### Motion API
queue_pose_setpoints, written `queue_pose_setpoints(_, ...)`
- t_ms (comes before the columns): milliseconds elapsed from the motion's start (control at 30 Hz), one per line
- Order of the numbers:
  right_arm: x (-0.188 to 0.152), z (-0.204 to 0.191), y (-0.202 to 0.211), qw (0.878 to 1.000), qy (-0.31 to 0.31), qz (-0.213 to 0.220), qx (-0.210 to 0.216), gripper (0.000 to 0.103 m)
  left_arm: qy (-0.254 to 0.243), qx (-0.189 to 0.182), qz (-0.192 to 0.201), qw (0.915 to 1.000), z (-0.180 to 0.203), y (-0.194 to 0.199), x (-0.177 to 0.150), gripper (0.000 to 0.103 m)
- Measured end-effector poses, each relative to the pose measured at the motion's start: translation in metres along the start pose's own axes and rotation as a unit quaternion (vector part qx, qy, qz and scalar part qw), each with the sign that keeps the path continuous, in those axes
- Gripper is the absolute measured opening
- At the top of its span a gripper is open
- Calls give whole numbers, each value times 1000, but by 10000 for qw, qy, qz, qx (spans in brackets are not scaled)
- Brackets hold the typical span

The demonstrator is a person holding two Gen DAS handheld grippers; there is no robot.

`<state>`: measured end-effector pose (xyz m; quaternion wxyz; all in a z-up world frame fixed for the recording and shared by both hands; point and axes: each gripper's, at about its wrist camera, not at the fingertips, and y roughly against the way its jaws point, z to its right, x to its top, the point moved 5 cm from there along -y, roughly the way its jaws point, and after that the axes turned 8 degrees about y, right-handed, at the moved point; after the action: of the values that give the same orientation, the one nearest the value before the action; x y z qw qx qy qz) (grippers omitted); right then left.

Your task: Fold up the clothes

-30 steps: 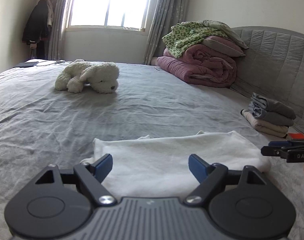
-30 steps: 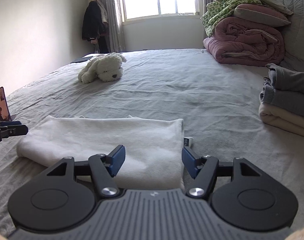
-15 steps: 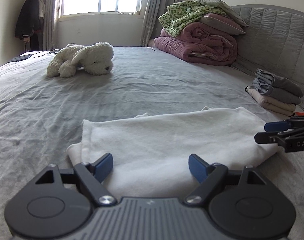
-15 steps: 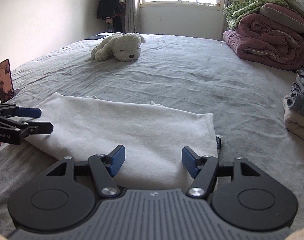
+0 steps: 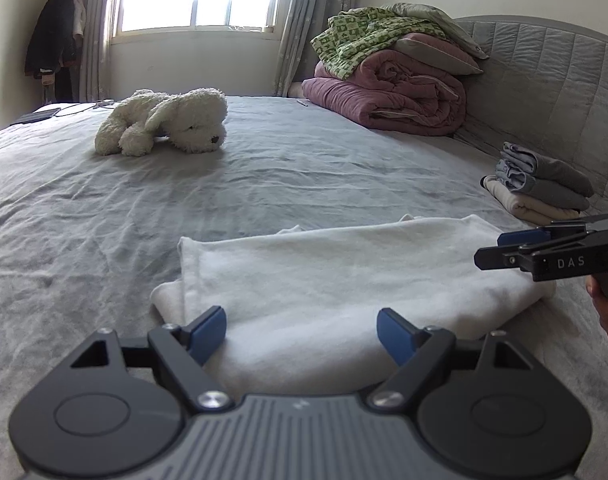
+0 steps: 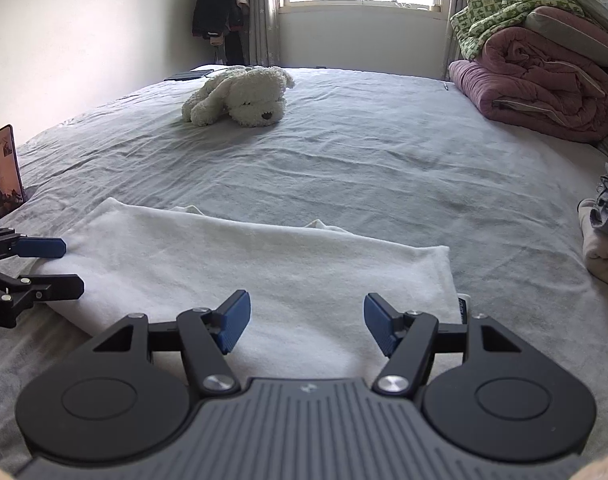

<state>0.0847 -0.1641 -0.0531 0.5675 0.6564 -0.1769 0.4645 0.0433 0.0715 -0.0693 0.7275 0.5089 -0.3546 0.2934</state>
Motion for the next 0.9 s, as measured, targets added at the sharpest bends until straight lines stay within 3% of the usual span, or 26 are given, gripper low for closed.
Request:
queue_pose_setpoints(467,2,-4,-4,9998,-205,-82,4,67,542,25,-15,9985,-14,6,7,84)
queue_pose_setpoints(567,2,-2,-4,9996,-273,-95,-14,67,644,168,9,9978,-18,6,8,84)
queue_pose_setpoints(767,1,1,-2,9993,-349,-104,-55,67,1176,233,-35,9928,-34,2,13,84)
queue_pose_setpoints(900,2,3,-3,9992,-377,-120,-68,67,1243,253,-10,9919,-35,0,16,84)
